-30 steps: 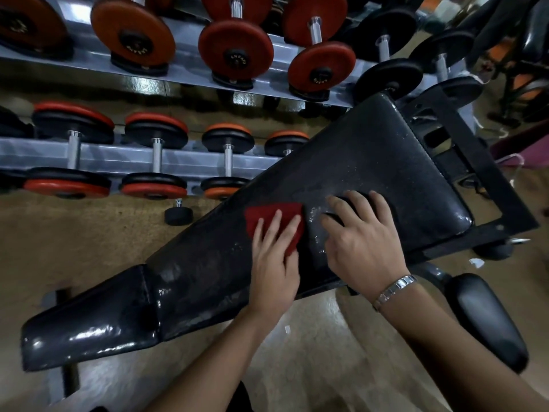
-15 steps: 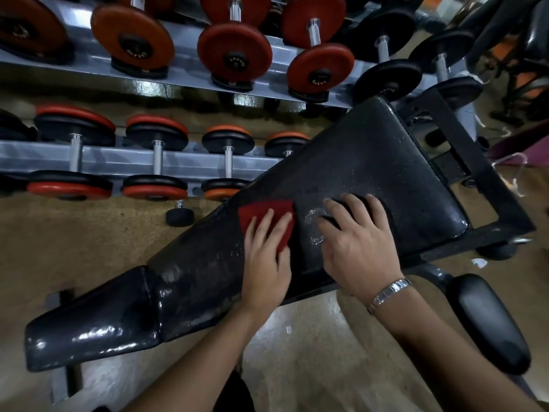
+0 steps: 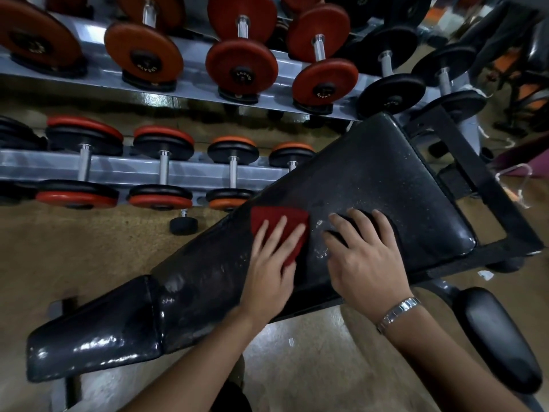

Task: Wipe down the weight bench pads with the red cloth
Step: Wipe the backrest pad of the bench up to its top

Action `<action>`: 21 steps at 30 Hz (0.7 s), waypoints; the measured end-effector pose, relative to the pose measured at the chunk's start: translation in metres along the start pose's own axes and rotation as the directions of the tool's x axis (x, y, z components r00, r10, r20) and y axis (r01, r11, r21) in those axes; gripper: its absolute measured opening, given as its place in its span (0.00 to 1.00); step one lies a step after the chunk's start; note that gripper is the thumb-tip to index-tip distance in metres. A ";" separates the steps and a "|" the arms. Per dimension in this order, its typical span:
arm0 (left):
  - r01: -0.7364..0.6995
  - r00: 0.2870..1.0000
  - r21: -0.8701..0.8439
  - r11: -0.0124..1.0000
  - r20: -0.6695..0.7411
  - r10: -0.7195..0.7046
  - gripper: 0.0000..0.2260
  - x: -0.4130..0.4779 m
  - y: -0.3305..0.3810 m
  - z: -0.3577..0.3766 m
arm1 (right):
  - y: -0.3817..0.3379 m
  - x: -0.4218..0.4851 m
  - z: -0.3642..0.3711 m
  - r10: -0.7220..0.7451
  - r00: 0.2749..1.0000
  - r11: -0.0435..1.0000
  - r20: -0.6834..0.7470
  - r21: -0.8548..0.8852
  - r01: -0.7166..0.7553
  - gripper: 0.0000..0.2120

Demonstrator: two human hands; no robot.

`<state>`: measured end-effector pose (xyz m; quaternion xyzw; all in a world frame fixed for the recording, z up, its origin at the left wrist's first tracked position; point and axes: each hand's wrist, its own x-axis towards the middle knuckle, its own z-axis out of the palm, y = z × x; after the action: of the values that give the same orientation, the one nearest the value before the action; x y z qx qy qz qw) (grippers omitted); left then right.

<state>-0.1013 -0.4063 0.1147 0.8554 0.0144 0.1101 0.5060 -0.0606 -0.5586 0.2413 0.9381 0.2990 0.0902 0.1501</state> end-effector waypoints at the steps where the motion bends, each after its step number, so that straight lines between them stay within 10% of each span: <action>1: -0.025 1.000 0.020 0.999 0.015 0.025 0.33 -0.010 -0.010 -0.003 | 0.000 -0.001 0.000 -0.008 1.000 1.000 -0.001 -0.001 0.008 0.14; 21: 0.181 0.969 -0.133 0.975 -0.145 -0.199 0.22 0.130 0.006 -0.012 | -0.001 0.006 -0.001 -0.007 1.000 1.000 -0.016 0.000 0.007 0.12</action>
<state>0.0226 -0.3815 0.1480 0.8071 0.1298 0.1290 0.5613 -0.0566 -0.5541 0.2421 0.9363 0.3034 0.0974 0.1481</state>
